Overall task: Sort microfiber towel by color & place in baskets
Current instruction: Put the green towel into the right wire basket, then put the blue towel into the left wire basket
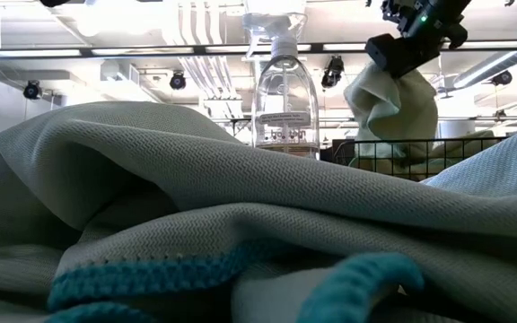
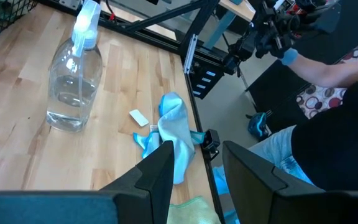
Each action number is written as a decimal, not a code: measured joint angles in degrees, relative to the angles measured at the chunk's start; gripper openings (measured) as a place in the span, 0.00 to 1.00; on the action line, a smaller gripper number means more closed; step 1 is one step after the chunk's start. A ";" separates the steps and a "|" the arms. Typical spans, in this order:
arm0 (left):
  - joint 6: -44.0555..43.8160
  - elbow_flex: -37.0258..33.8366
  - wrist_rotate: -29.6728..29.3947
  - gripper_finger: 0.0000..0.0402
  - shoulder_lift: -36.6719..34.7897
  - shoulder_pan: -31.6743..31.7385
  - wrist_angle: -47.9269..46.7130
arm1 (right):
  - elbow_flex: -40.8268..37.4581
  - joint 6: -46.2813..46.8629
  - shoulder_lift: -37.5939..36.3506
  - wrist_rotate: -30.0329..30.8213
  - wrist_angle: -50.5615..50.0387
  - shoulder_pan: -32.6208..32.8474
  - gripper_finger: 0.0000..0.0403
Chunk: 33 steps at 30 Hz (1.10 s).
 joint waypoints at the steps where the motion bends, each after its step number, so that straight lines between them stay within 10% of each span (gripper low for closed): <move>1: 0.00 0.00 0.00 0.30 0.00 0.00 0.01 | 0.00 -0.01 -0.01 -0.06 0.00 -0.04 0.31; 13: -0.37 0.00 0.00 0.30 0.00 0.00 0.01 | 0.00 0.97 -0.01 -2.38 0.11 -0.78 0.45; 22: -0.91 0.00 0.02 0.30 0.00 0.00 0.07 | 0.00 13.56 0.01 -27.47 4.24 -0.76 0.41; 33: -2.03 0.44 0.79 0.30 0.02 0.00 0.80 | 0.04 10.20 0.03 -54.36 34.55 0.03 0.35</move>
